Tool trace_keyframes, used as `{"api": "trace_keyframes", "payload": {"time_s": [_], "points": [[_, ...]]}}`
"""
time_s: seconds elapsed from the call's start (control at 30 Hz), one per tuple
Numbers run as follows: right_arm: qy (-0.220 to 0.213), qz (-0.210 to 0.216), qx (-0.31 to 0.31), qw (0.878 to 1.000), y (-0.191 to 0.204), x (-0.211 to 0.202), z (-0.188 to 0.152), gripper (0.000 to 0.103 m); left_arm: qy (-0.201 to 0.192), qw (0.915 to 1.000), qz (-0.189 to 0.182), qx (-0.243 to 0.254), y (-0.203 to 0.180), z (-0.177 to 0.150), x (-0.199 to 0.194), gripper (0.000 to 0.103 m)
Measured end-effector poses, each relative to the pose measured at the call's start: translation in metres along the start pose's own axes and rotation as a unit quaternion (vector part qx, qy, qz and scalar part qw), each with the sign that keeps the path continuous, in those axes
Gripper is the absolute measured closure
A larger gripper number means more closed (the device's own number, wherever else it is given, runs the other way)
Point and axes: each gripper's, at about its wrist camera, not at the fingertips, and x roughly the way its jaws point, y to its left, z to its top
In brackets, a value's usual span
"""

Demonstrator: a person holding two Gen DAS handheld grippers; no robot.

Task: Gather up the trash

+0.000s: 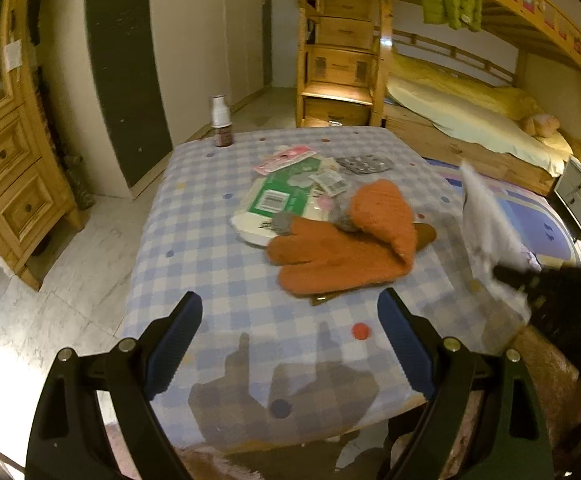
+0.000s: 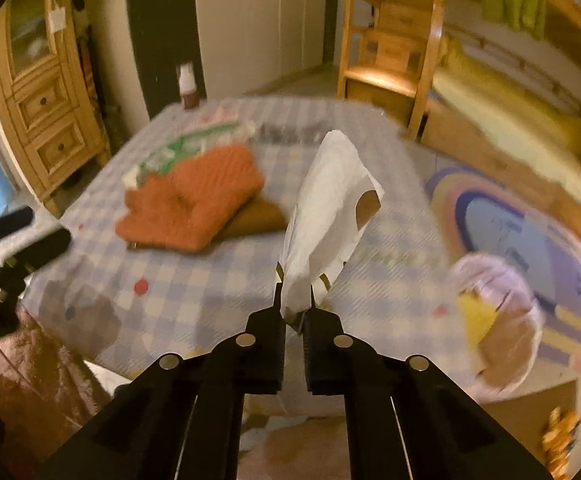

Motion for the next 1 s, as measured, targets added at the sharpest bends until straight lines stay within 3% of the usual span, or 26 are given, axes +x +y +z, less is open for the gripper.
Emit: {"api": "trace_keyframes", "payload": {"time_s": [0.13, 0.33, 0.63, 0.73, 0.83, 0.9, 1.0], "points": [[-0.015, 0.003, 0.001, 1.0, -0.015, -0.016, 0.008, 0.096, 0.001, 0.9997, -0.015, 0.021, -0.021, 0.003, 0.01, 0.017], [-0.015, 0.011, 0.019, 1.0, -0.025, -0.017, 0.007, 0.096, 0.015, 0.9976, -0.027, 0.062, -0.052, 0.008, 0.037, 0.044], [-0.008, 0.016, 0.037, 0.999, -0.038, -0.017, 0.001, 0.096, 0.036, 0.9937, -0.012, 0.106, -0.084, 0.011, 0.07, 0.045], [-0.01, 0.015, 0.038, 0.999, -0.039, -0.018, 0.001, 0.096, 0.039, 0.9915, 0.015, 0.123, -0.088, 0.011, 0.078, 0.061], [-0.011, 0.013, 0.037, 0.999, -0.041, -0.019, 0.001, 0.096, 0.035, 0.9906, 0.013, 0.132, -0.086, 0.013, 0.076, 0.076], [-0.011, 0.012, 0.036, 0.999, -0.041, -0.02, 0.001, 0.096, 0.034, 0.9909, 0.005, 0.13, -0.081, 0.017, 0.072, 0.099], [-0.017, 0.012, 0.033, 0.999, -0.041, -0.024, 0.002, 0.096, -0.001, 0.9945, -0.016, 0.103, -0.06, 0.038, 0.05, 0.099]]}}
